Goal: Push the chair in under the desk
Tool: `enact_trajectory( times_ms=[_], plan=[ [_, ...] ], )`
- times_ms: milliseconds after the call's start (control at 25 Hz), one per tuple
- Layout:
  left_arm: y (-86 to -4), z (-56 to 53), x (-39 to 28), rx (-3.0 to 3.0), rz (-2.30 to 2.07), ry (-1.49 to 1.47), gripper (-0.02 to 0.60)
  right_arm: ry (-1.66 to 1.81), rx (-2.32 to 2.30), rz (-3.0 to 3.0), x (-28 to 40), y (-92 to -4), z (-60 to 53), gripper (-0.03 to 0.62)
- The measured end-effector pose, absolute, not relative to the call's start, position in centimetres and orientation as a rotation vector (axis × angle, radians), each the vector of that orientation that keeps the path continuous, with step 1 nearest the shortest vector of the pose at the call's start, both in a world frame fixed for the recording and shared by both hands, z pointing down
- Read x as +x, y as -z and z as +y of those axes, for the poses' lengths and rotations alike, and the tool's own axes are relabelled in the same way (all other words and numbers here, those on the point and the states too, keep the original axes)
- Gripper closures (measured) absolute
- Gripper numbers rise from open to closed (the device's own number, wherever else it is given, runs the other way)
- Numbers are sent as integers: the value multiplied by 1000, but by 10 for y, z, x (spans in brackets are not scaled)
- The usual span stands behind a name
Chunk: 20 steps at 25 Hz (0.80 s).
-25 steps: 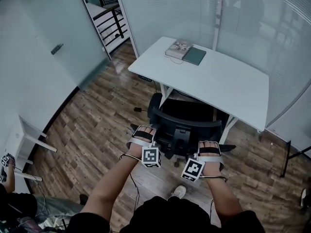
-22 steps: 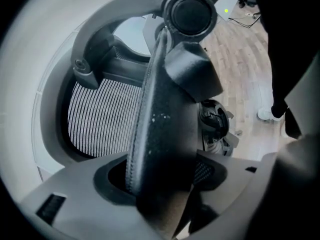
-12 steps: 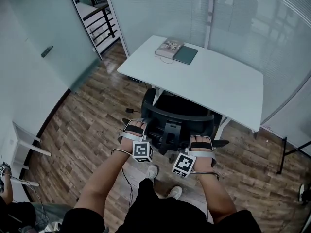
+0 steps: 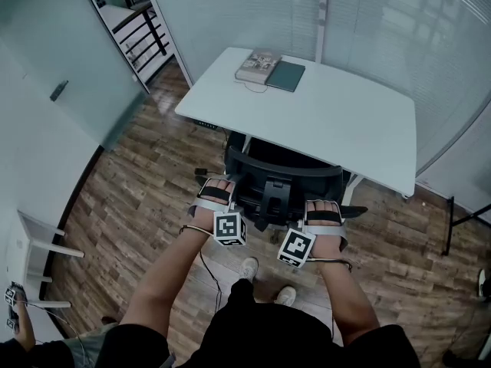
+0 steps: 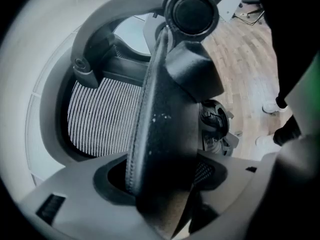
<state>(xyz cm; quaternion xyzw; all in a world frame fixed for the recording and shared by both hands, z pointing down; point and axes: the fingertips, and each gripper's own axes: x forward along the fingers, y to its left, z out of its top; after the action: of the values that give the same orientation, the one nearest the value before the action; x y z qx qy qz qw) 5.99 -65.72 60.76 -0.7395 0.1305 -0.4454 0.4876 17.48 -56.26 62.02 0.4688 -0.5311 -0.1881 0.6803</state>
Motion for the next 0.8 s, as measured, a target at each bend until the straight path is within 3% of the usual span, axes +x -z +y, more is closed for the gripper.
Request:
enact_trajectory(
  times_ms=[800],
  plan=[
    [-613,-739,99,-1798,181,993,268,300,1120,-1120,201,-627,-630,402]
  ],
)
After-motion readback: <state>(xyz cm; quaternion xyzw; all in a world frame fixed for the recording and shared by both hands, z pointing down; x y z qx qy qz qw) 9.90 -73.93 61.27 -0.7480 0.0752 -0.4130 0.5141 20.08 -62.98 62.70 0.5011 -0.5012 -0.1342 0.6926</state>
